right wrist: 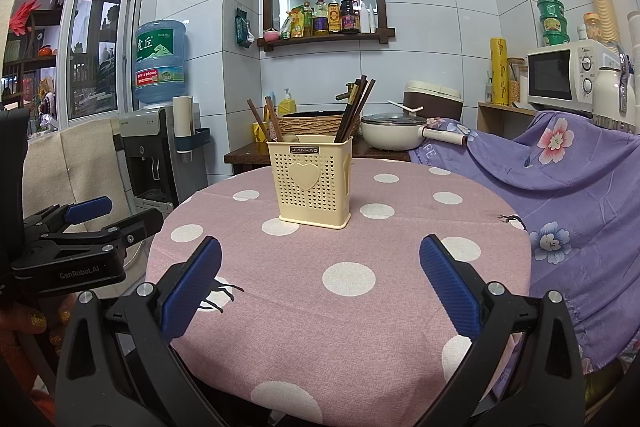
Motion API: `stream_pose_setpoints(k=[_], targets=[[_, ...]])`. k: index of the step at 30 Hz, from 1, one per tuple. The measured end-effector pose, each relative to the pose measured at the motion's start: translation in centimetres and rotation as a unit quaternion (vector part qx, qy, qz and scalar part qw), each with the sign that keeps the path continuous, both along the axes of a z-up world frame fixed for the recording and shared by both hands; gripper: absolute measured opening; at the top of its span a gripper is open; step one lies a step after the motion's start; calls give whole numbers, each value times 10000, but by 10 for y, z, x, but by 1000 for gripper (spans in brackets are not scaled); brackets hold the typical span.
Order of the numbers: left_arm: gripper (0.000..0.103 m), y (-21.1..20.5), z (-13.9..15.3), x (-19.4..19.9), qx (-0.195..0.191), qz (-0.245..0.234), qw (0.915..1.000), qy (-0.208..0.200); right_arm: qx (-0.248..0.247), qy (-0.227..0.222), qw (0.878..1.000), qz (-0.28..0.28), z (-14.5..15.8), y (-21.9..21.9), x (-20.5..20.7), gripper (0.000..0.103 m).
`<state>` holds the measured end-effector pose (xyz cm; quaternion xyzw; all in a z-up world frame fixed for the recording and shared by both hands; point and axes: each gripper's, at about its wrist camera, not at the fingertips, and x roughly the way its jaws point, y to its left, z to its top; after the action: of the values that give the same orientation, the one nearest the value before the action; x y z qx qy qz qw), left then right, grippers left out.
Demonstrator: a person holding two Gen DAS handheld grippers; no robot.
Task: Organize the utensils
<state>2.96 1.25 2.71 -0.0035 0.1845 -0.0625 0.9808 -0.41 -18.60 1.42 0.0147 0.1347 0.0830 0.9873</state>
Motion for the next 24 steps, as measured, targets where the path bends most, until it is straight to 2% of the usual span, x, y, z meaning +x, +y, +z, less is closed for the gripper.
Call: stream_pose_setpoints(k=[24], targets=[[97, 2, -5, -1, -59, -100, 9999, 70, -36, 101, 9999, -40, -3, 1, 4, 97]])
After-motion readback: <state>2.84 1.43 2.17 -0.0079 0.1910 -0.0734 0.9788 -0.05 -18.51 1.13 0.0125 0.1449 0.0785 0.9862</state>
